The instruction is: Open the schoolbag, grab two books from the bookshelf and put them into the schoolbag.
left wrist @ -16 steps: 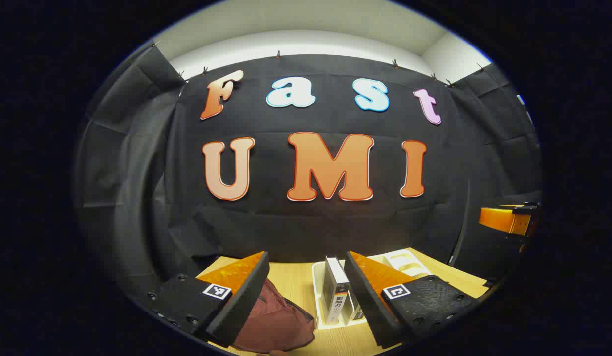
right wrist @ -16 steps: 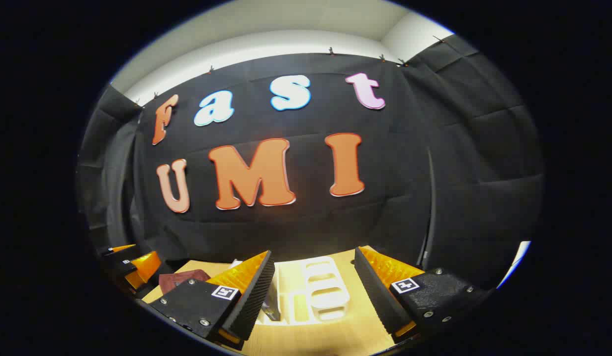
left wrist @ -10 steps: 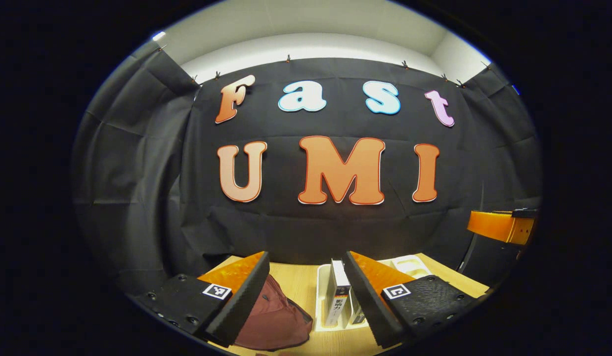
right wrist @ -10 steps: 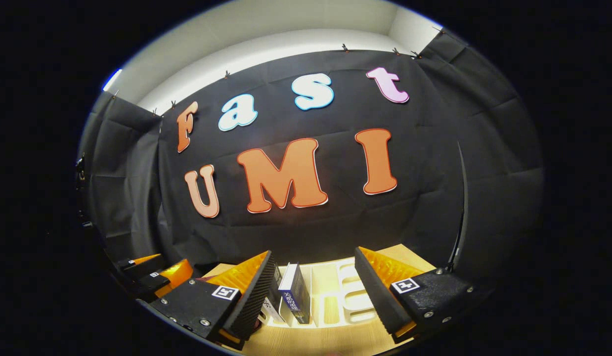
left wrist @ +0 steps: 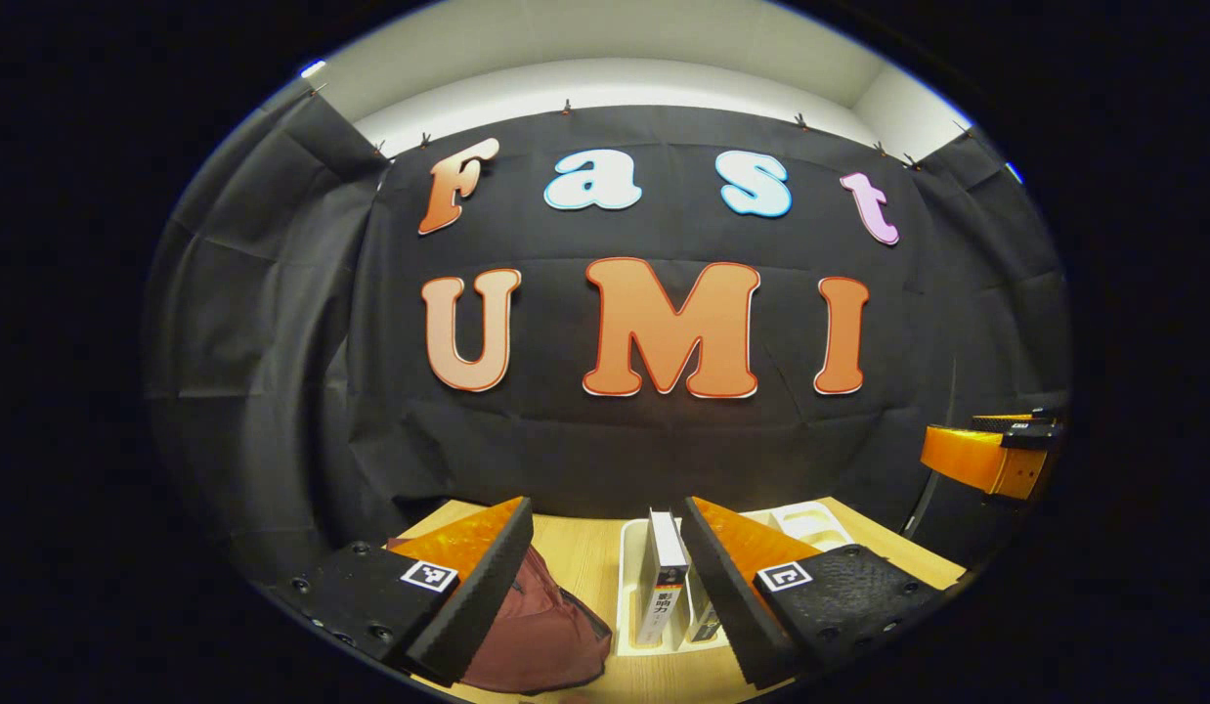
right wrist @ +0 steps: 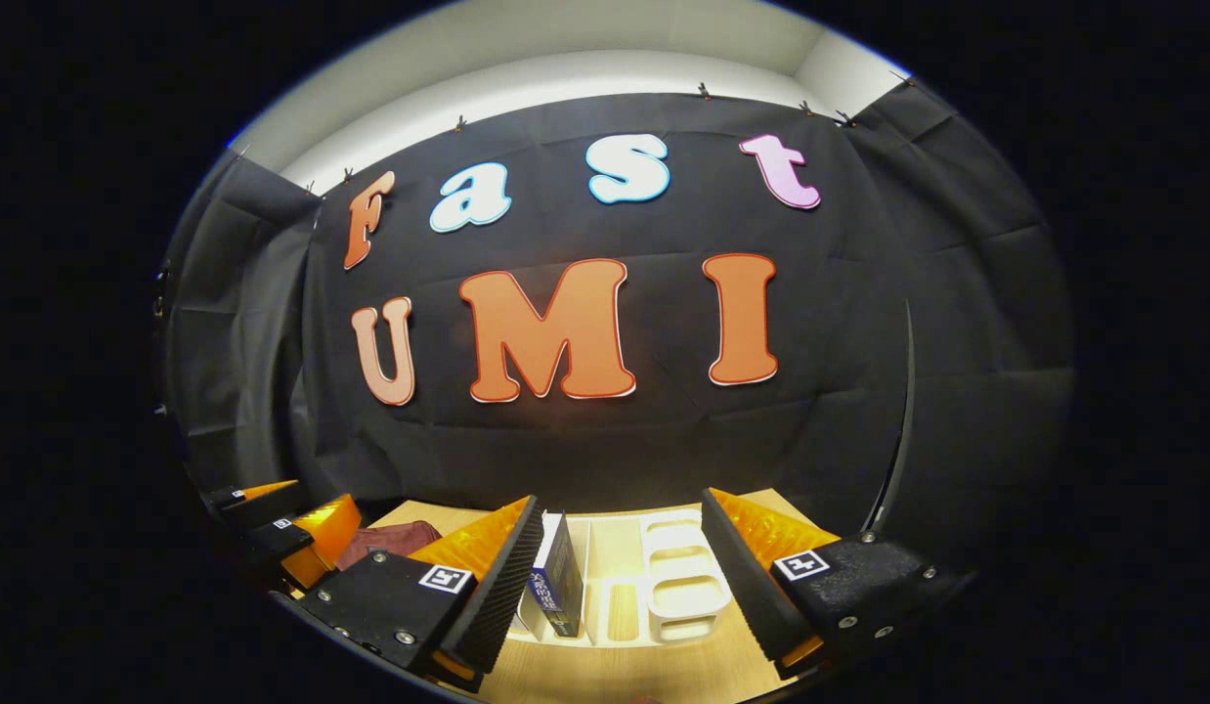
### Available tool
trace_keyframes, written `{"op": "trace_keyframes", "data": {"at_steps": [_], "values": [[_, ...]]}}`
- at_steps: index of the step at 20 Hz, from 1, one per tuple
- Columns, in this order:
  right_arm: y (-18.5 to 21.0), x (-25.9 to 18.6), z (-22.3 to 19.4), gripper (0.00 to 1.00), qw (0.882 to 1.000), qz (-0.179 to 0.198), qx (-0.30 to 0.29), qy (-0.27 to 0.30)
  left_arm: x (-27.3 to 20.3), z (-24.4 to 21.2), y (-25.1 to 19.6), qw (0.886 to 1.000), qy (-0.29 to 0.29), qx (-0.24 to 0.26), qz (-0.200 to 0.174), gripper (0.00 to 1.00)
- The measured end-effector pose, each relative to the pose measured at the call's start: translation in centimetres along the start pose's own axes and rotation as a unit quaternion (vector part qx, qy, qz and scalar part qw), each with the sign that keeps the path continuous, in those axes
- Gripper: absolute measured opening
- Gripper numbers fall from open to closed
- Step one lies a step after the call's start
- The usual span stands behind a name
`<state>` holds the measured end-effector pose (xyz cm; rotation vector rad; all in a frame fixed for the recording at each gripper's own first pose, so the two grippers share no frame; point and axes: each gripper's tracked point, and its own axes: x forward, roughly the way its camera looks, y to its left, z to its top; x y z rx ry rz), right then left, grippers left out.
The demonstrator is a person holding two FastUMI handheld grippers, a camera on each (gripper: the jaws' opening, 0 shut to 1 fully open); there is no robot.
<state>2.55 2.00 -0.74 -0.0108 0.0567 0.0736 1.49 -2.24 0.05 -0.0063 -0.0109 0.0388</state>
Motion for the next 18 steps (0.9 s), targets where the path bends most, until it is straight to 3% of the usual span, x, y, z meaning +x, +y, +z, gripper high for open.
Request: {"op": "trace_keyframes", "data": {"at_steps": [3,6,12,18], "values": [[1.5,0.1,-0.3,0.96,1.000,0.010,0.006,0.012,1.3,0.1,-0.2,1.000,0.008,0.004,-0.019,0.94],[1.9,0.7,0.2,0.96,1.000,0.004,-0.022,0.009,2.0,1.6,0.7,1.000,-0.008,0.002,-0.014,0.95],[2.8,1.3,-0.9,0.96,1.000,0.011,0.001,0.026,2.2,1.1,1.7,1.000,-0.008,0.000,-0.015,0.96],[3.5,1.8,-0.8,0.96,1.000,0.012,-0.017,0.022,2.7,0.4,3.1,1.000,-0.001,0.000,-0.003,0.96]]}}
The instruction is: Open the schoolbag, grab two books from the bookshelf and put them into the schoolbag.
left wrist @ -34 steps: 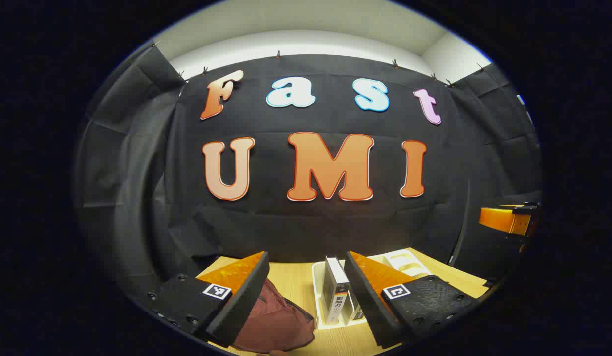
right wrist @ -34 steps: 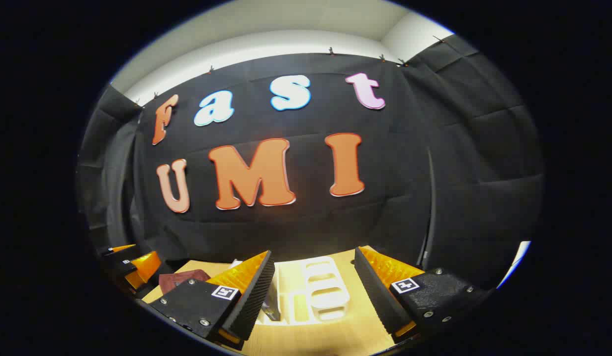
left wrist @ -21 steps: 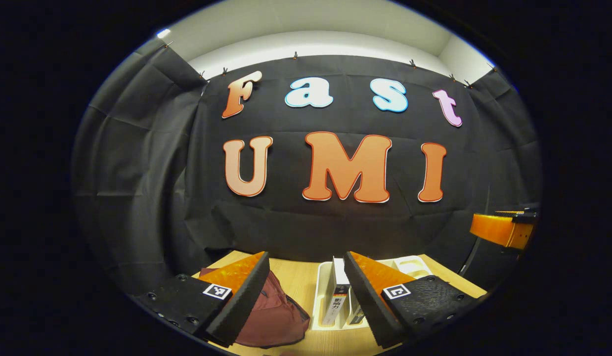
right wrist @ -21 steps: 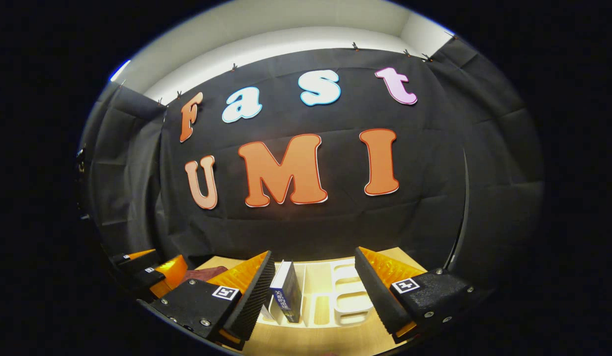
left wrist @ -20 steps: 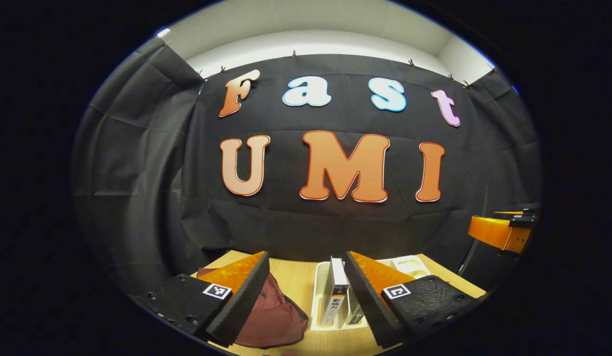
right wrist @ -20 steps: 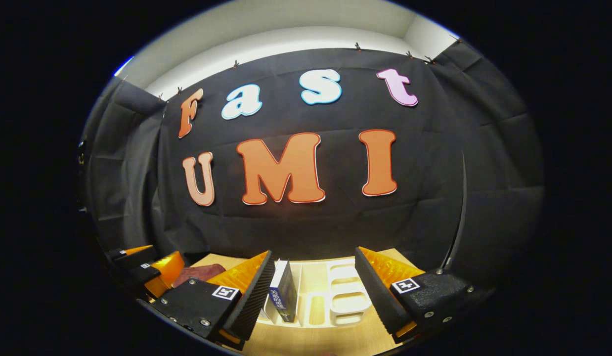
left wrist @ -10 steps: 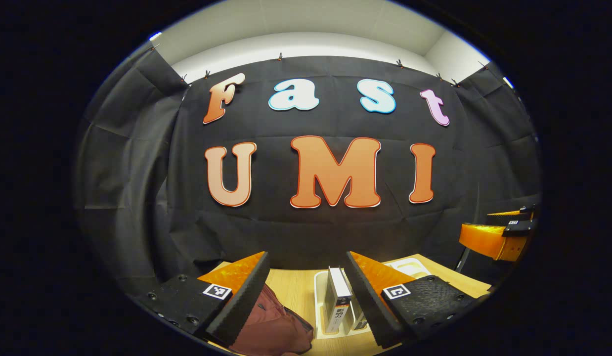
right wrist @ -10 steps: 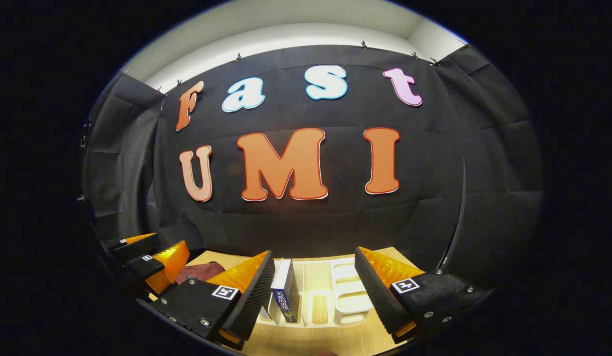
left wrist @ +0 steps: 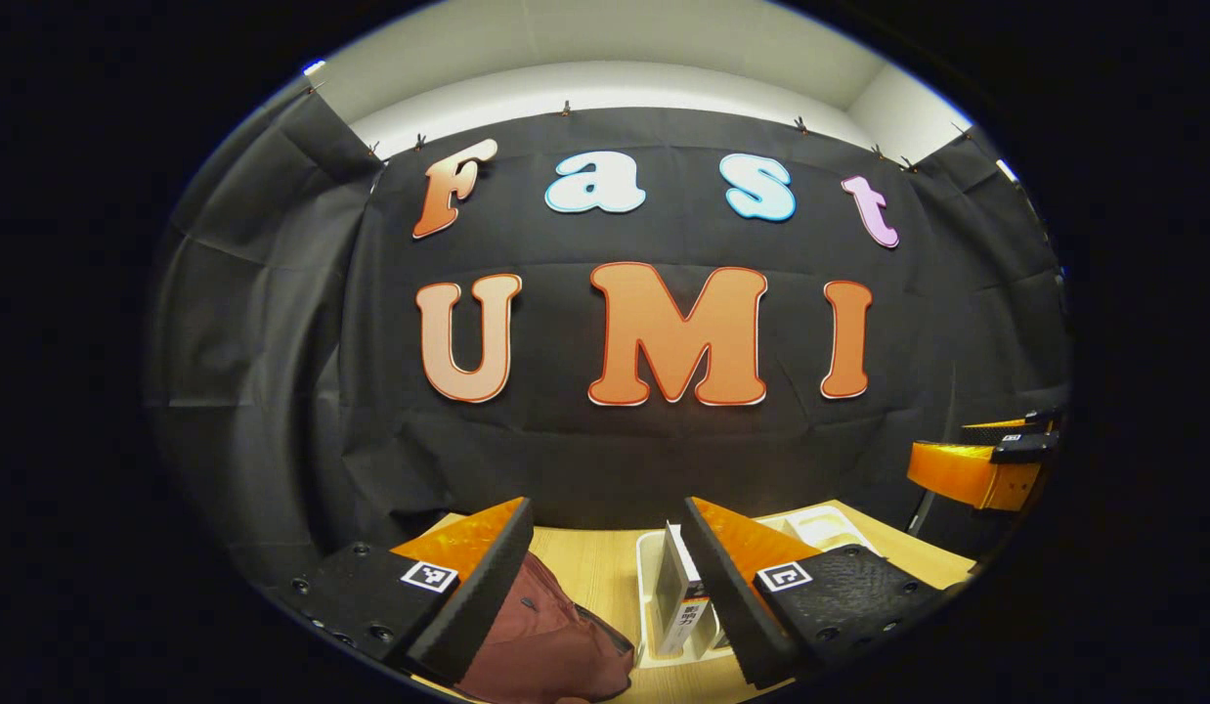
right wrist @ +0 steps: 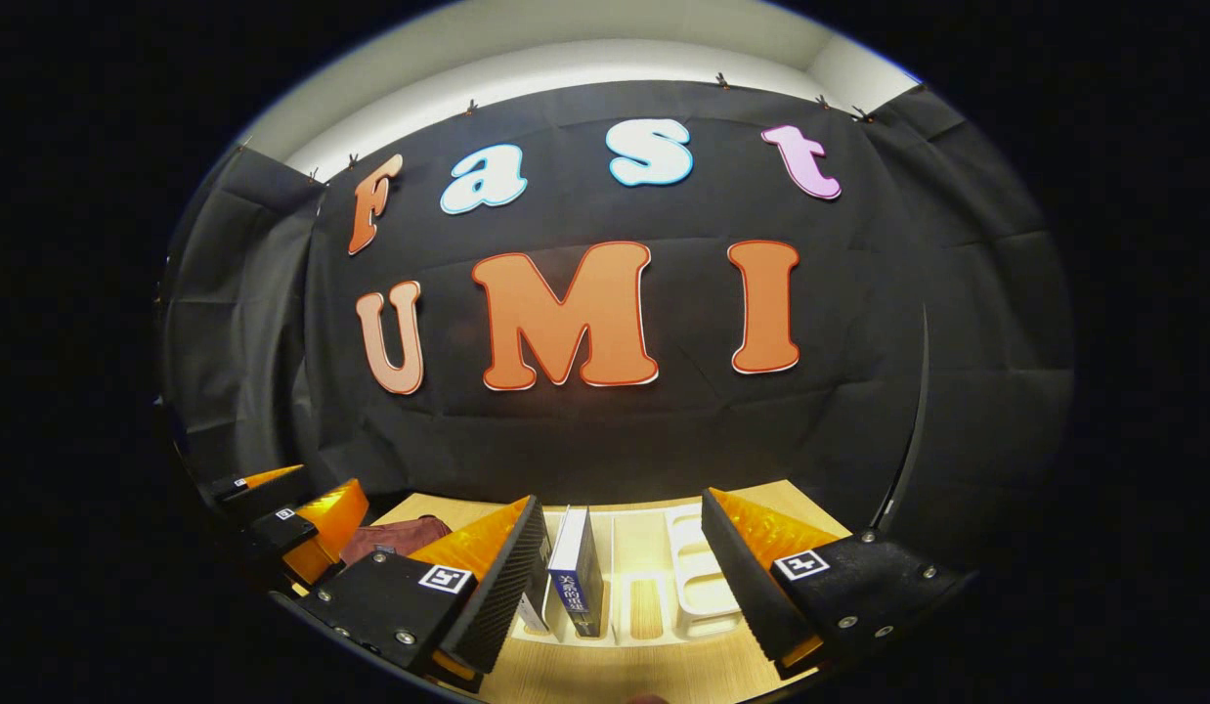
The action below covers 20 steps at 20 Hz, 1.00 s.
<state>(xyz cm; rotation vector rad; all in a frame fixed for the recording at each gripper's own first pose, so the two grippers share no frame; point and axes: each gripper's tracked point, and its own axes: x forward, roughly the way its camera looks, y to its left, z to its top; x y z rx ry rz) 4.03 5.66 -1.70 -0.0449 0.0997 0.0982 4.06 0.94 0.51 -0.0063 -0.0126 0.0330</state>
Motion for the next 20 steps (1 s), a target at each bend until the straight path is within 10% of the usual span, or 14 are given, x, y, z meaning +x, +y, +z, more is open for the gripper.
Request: {"op": "trace_keyframes", "data": {"at_steps": [20], "values": [[-1.7,0.3,-3.2,0.96,0.999,-0.022,-0.006,0.036,-0.7,-6.0,1.8,0.996,0.049,0.072,0.002,0.95]]}}
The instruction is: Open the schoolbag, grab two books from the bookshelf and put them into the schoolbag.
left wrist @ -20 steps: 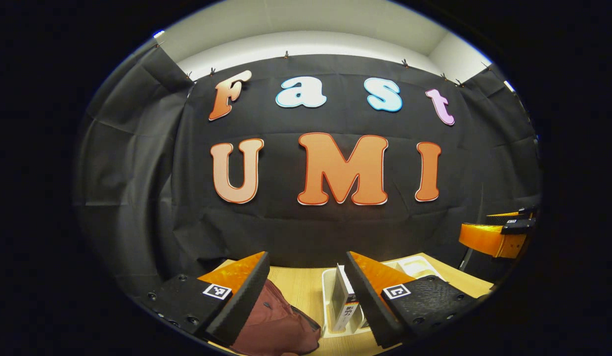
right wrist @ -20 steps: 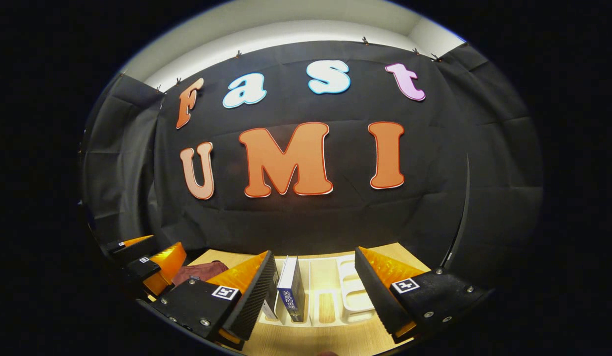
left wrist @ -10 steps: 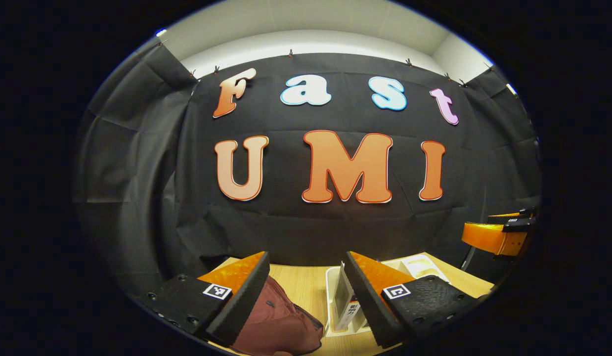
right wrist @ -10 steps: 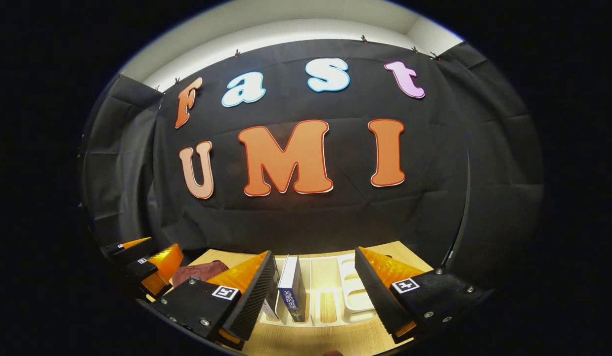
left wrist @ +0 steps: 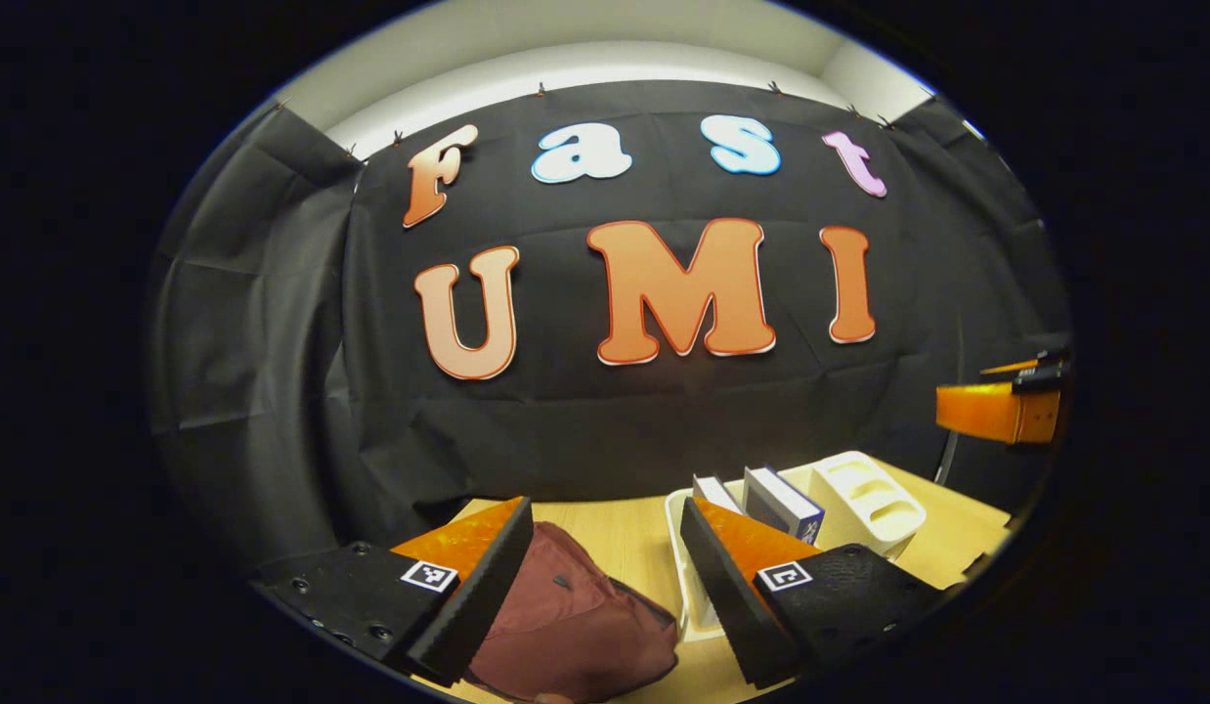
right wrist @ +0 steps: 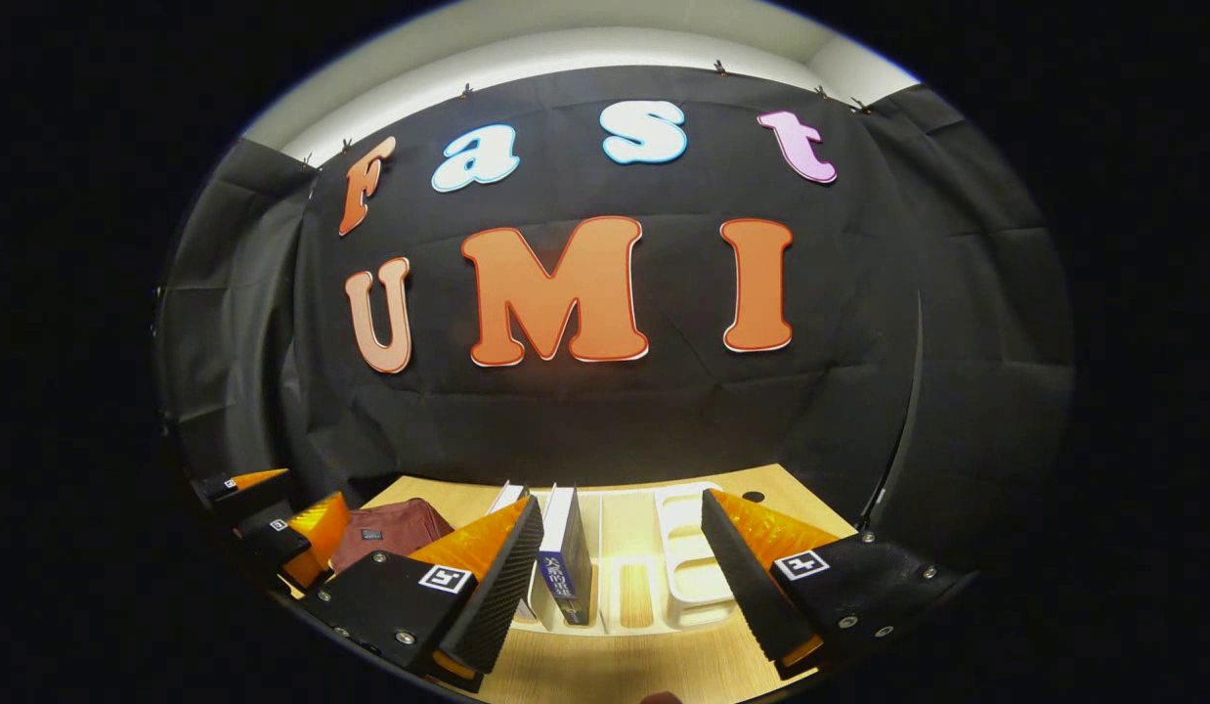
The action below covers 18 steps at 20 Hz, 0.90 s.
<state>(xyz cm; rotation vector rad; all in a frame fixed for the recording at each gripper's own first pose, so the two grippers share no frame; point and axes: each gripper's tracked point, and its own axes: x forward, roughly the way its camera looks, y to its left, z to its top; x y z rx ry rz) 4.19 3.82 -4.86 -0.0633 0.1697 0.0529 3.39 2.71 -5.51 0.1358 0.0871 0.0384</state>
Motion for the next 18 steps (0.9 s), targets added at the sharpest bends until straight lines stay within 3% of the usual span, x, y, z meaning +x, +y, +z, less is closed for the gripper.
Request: {"op": "trace_keyframes", "data": {"at_steps": [3,7,13,18], "values": [[-0.8,0.0,-1.2,0.96,1.000,-0.007,-0.001,0.017,-0.2,-4.7,-0.8,0.997,0.038,0.068,-0.014,0.96],[-2.1,-0.3,-2.6,0.96,0.999,-0.014,0.002,0.036,-1.7,-10.3,-2.7,0.984,0.080,0.152,-0.047,0.95],[-5.2,-1.0,-6.0,0.97,0.995,-0.043,-0.006,0.088,-2.7,-19.8,-6.5,0.950,0.151,0.249,-0.110,0.95],[-7.2,-1.5,-7.7,0.97,0.991,-0.060,-0.007,0.118,-2.3,-26.1,-5.5,0.914,0.222,0.323,-0.100,0.98]]}}
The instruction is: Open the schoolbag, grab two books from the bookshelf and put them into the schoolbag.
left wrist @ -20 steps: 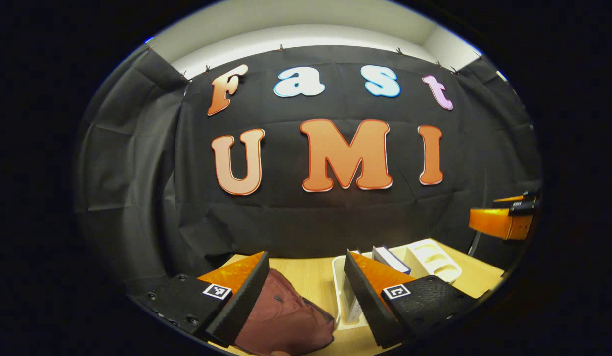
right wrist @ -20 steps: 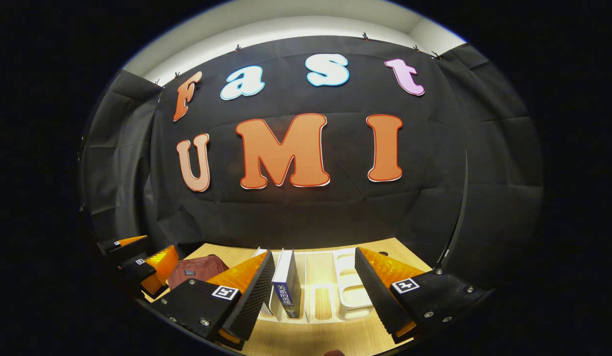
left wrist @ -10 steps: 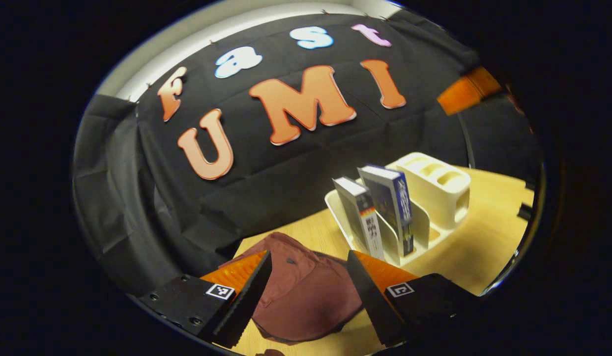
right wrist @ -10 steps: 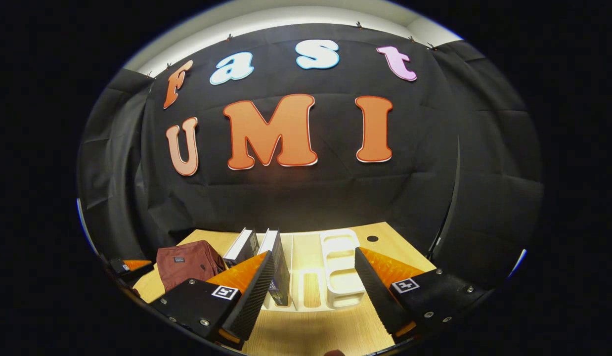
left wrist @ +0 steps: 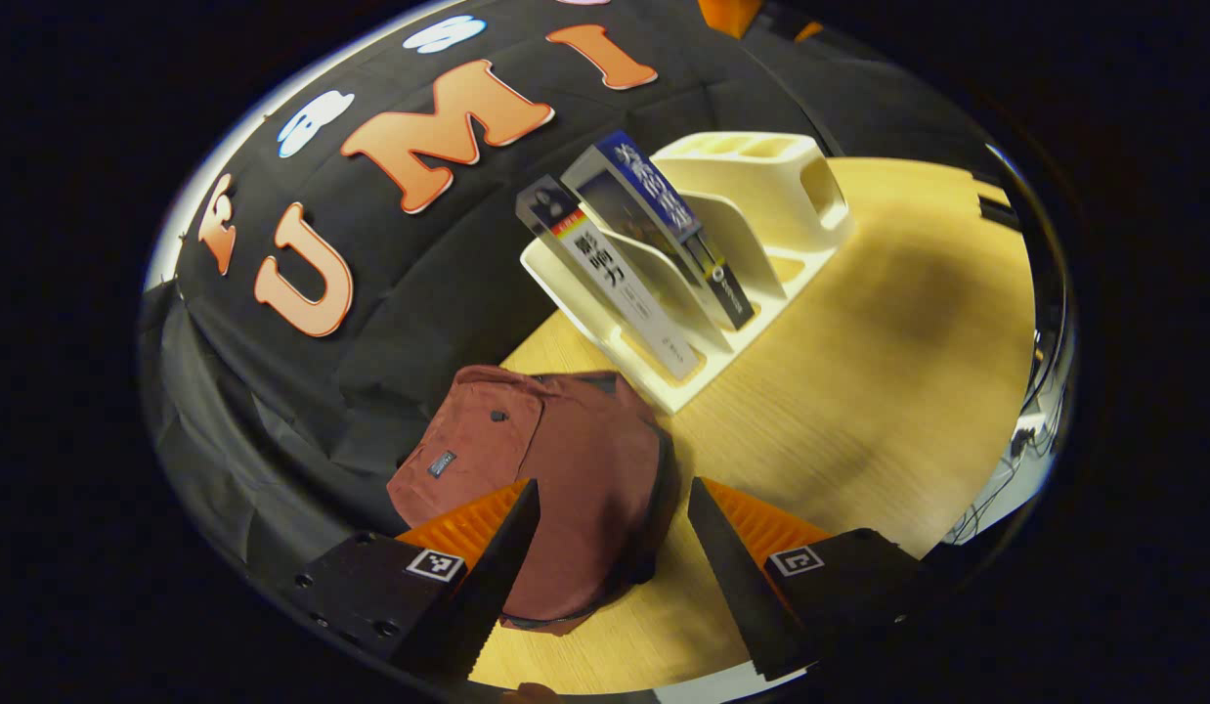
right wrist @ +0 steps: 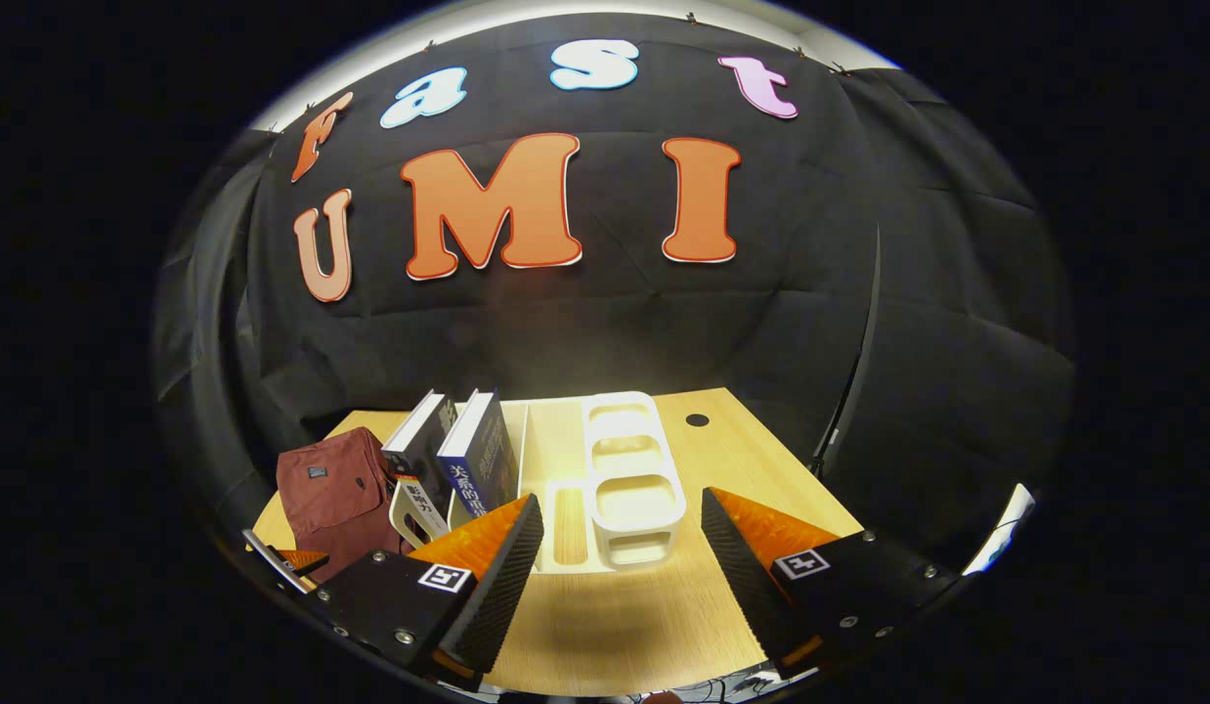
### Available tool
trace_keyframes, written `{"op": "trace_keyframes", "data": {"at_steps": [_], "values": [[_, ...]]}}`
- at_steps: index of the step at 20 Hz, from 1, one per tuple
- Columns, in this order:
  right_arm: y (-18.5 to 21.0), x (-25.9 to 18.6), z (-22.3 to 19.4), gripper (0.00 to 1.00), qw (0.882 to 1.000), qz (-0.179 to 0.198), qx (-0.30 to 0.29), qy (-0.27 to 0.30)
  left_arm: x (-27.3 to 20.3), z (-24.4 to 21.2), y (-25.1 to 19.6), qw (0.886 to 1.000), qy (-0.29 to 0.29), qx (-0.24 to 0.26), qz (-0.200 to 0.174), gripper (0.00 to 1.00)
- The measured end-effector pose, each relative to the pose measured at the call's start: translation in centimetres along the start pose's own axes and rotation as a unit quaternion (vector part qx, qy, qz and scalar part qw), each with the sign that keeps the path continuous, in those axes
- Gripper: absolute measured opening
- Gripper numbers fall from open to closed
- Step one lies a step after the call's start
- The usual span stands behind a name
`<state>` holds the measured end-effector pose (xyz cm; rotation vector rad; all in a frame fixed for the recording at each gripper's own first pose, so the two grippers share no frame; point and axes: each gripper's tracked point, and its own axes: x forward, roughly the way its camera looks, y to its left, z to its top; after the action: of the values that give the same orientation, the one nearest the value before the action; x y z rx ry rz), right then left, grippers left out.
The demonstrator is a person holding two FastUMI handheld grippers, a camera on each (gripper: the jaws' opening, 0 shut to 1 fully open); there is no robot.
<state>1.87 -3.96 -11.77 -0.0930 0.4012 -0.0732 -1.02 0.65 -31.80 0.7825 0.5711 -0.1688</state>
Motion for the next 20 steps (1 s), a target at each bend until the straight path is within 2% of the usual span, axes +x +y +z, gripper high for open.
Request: {"op": "trace_keyframes", "data": {"at_steps": [7,9,11,14,16,18,20], "values": [[-0.9,0.4,-0.8,0.97,1.000,0.001,-0.004,0.018,3.0,-3.3,0.0,0.998,0.040,0.044,0.024,0.98],[-0.8,0.6,-0.8,0.97,1.000,0.003,-0.014,0.017,3.5,-3.2,1.0,0.998,0.043,0.030,0.031,0.97],[-0.6,0.8,-1.0,0.97,1.000,0.009,-0.018,0.022,4.0,-4.0,1.1,0.998,0.061,0.008,0.022,0.96],[-0.5,0.9,-1.0,0.97,1.000,0.017,-0.003,0.026,4.3,-3.8,0.9,0.998,0.066,0.001,0.003,0.95],[-0.5,1.0,-1.0,0.97,0.999,0.020,0.000,0.027,4.0,-3.2,0.8,0.998,0.061,0.007,-0.006,0.63],[-0.4,1.1,-0.8,0.97,0.999,0.022,0.005,0.027,3.7,-3.2,0.2,0.997,0.065,0.021,-0.028,0.58],[-0.4,1.1,-0.4,0.97,0.999,0.027,0.012,0.025,3.9,-3.1,0.5,0.997,0.072,0.025,-0.030,0.23]]}}
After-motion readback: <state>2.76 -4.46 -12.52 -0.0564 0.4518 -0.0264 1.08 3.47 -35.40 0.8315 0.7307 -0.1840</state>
